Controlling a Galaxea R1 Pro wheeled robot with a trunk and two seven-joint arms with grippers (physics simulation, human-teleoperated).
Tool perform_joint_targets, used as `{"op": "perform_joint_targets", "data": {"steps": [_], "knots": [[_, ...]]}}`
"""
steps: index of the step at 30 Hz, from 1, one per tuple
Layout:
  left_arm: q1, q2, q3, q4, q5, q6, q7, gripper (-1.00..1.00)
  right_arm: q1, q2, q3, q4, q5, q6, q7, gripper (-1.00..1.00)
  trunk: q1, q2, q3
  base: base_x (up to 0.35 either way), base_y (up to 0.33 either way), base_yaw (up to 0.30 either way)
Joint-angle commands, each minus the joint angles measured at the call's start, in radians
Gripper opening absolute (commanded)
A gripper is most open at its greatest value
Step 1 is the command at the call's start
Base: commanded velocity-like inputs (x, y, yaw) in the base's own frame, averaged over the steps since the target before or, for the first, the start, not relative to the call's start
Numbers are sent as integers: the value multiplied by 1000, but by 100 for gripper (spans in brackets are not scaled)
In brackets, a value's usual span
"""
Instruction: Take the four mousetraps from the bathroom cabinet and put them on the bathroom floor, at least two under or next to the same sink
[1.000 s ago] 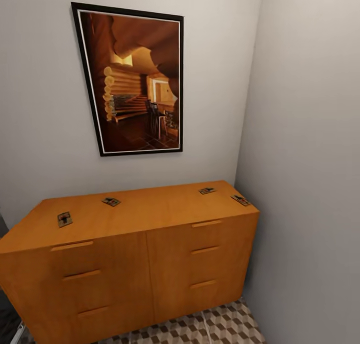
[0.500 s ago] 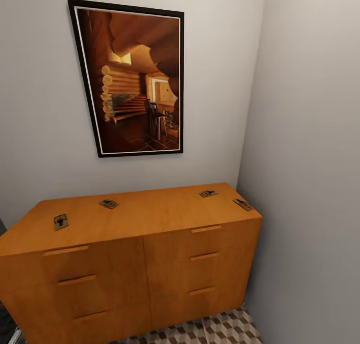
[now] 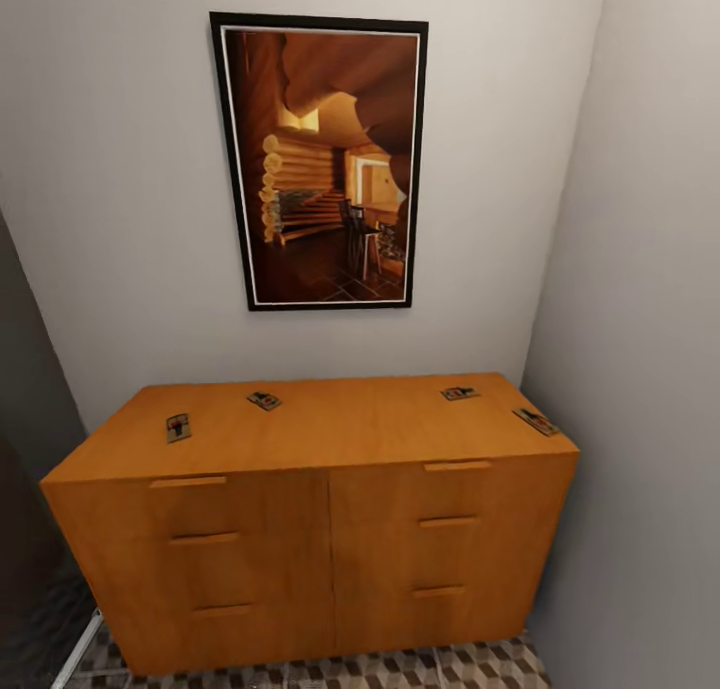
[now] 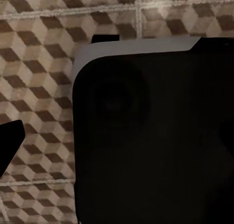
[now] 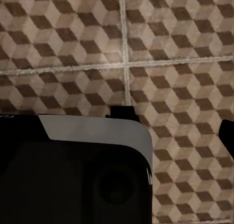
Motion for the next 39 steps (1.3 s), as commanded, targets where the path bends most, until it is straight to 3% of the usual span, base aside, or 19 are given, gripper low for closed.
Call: {"op": "perform_joint_targets", "data": {"steps": [1, 13, 39], "knots": [[0, 0, 0, 0, 0, -2, 0, 100, 0, 0, 1, 1, 1, -3, -1, 100, 0, -1, -1, 0, 0, 290], [0, 0, 0, 0, 1, -2, 0, 100, -1, -1, 1, 1, 1, -2, 0, 100, 0, -1, -1, 0, 0, 217], [0, -3, 0, 0, 1, -3, 1, 100, -1, -3, 1, 2, 2, -2, 0, 100, 0, -1, -1, -19, 0, 12]]}}
